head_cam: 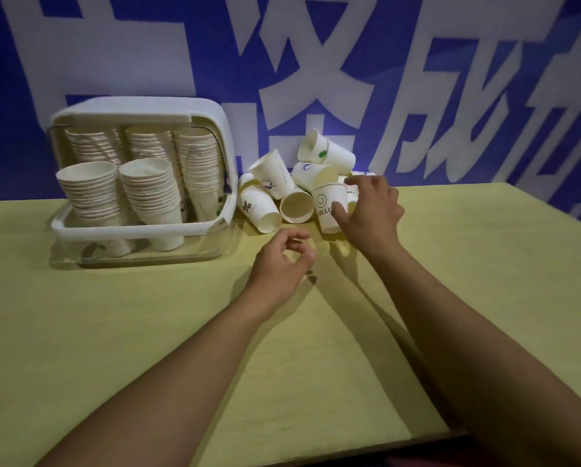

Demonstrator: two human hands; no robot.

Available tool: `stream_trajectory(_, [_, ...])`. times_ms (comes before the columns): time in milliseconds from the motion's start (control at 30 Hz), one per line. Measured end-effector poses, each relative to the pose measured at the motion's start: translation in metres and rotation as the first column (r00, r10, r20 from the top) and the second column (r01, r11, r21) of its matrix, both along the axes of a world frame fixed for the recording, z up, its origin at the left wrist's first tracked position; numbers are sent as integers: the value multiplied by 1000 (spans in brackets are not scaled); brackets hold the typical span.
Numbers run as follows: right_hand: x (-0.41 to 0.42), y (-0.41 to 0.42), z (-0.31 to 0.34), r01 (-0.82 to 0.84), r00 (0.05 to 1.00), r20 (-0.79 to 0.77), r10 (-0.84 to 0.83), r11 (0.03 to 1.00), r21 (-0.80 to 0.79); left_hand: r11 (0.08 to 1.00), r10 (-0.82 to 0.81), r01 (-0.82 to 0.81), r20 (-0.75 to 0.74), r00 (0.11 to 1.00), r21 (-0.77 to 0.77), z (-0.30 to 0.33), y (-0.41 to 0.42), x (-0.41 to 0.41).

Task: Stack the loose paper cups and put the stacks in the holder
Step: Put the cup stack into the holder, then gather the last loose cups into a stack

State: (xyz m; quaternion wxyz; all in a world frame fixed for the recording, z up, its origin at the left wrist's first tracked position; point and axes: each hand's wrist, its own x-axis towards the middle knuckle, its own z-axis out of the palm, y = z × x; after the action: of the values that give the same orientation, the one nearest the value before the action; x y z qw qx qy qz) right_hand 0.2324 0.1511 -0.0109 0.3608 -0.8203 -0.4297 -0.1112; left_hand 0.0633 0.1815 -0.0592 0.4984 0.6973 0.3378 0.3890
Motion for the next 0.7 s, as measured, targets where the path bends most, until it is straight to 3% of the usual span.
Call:
stream_trajectory(67, [11, -1, -10, 3, 1000, 18, -2, 1000, -28, 998, -55, 54, -57, 997, -13, -2, 0, -4])
stream_trajectory(200, [37, -10, -29, -73, 997, 2, 77, 954, -290, 999, -45, 47, -94, 994, 16, -2, 6, -4])
stream_trajectory(567, [48, -25, -16, -63, 991, 86, 100, 933, -355, 1000, 23, -23, 86, 996, 5, -10, 7, 0])
stream_trajectory(700, [47, -29, -13, -116, 992, 12, 128, 929, -352, 999, 20, -23, 90, 996, 26, -9, 4, -1])
